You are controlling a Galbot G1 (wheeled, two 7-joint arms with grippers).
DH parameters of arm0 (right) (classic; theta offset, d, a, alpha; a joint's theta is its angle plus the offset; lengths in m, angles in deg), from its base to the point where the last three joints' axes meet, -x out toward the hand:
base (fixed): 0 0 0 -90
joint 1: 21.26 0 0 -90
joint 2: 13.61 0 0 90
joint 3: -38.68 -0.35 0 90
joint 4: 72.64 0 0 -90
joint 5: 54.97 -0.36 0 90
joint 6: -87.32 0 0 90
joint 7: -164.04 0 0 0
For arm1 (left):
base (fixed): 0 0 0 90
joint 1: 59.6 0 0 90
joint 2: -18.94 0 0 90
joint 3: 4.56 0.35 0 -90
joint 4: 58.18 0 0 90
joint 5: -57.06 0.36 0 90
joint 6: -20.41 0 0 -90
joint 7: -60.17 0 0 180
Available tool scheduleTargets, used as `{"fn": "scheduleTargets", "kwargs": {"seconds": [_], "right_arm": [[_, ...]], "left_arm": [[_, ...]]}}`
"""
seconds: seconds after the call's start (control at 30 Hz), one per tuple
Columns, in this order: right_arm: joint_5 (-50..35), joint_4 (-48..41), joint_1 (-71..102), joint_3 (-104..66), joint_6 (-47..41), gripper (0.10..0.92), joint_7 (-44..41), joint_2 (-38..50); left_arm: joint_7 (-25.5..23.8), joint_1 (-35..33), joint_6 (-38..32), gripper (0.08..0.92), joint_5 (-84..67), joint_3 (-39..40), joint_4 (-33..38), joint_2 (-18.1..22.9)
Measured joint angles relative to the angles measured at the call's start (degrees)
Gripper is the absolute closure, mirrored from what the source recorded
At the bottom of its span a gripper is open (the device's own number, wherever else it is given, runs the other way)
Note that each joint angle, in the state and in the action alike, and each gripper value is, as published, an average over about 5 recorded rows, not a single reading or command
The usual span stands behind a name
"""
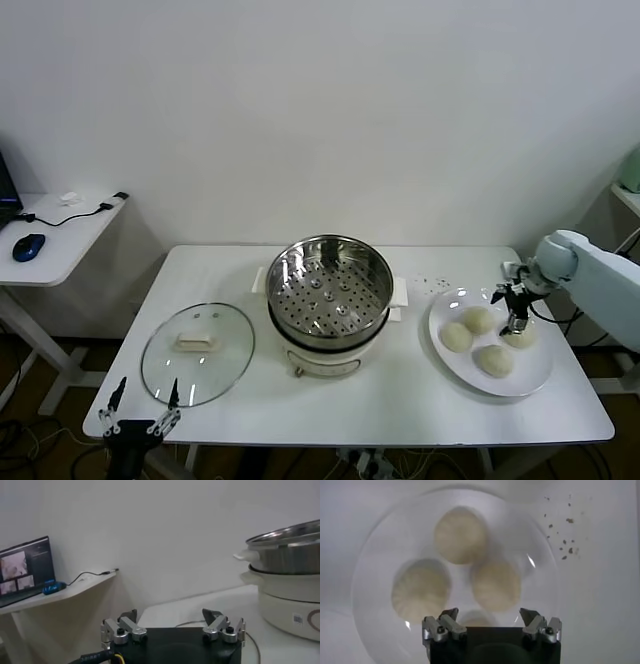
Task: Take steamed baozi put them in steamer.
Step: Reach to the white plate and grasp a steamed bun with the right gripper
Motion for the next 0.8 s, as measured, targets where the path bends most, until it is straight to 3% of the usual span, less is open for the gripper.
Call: {"fn": "scheduleTargets", "kwargs": {"seconds": [0.57,0.8], "right_arm": [[2.2,-8.6,1.6,-1.5,1.7,0.214,-0.8,-7.0],[2.4,-10.2,1.1,-1.7,1.9,0.335,-1.7,-8.0]], "left_arm": [[0.2,-0.9,-0.7,0.177,-0.2,-0.1,-0.6,0.0],[0.2,-0.9,-0.7,0.177,-0.2,0.0,-0.6,0.0]]}}
